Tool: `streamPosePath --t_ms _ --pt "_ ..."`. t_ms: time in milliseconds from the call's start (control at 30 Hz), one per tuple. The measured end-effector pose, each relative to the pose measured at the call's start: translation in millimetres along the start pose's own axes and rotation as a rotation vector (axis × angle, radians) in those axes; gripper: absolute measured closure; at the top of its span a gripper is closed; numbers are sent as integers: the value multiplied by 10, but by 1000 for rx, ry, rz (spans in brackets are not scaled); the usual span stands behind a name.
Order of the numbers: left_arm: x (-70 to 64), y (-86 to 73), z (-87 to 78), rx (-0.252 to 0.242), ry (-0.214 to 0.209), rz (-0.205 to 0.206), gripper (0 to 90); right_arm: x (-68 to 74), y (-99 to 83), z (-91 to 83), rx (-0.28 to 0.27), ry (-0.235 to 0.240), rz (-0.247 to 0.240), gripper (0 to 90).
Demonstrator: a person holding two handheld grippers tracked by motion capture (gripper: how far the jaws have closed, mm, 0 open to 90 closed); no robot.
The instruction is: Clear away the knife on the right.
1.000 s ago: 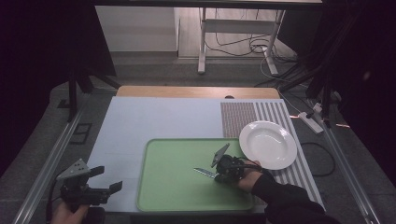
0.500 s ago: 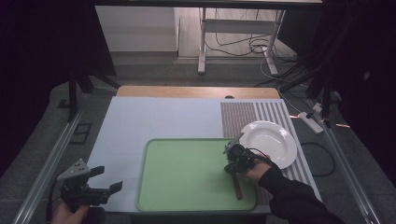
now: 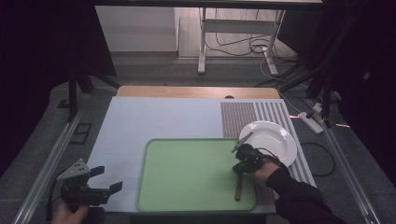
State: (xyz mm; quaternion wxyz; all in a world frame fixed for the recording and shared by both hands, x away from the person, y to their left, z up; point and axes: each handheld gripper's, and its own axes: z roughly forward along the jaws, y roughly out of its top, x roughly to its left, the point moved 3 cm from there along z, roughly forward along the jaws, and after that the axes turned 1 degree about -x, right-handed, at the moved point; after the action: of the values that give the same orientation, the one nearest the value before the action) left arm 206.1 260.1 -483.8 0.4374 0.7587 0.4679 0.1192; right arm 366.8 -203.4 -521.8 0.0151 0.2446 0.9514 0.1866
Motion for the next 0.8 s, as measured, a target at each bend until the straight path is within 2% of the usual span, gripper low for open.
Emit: streamPosePath --t_ms 367,567,700,733,800 --pt "-1 0 -1 -1 0 1 41 -72 -133 -69 2 -19 40 899" --pt "1 0 0 0 0 -1 41 -66 -149 -73 -3 -14 41 897" --pt "-2 1 1 1 1 1 41 -35 -138 -80 -21 -14 23 819" --pt "-1 1 1 1 1 1 41 -17 -117 -116 -52 -18 21 786" --pt "1 0 0 0 1 -1 41 -5 -107 -140 -73 -20 21 755"
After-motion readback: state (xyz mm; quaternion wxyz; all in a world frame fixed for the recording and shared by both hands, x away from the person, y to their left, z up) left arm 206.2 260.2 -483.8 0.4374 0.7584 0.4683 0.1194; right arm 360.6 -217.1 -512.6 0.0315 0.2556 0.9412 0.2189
